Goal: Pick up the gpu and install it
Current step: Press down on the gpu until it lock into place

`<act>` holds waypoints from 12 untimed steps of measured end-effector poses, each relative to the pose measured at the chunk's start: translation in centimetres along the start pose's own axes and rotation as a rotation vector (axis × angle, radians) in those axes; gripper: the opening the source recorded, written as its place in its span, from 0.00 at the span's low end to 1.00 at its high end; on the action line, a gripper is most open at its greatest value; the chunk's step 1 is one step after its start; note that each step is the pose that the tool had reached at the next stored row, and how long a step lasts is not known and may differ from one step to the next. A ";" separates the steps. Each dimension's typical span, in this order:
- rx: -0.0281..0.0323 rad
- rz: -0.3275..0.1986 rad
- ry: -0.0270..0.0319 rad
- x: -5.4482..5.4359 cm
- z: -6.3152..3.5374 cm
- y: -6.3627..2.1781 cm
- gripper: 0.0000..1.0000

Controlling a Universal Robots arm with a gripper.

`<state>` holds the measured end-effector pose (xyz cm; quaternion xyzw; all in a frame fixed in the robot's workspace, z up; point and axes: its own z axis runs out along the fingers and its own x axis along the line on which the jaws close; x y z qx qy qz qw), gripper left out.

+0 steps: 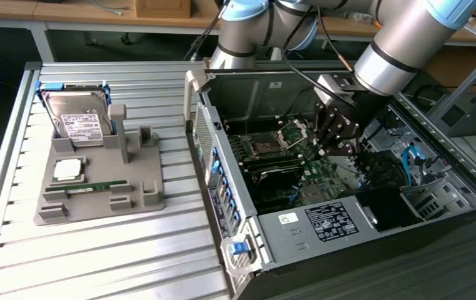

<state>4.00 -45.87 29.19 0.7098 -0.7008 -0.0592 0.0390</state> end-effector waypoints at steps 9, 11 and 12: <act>-0.0114 -0.001 -0.0079 0.0 -0.40 -2.86 0.11; -0.0114 -0.001 -0.0079 0.0 -0.40 -2.86 0.11; -0.0114 -0.001 -0.0080 0.0 -0.40 -2.86 0.11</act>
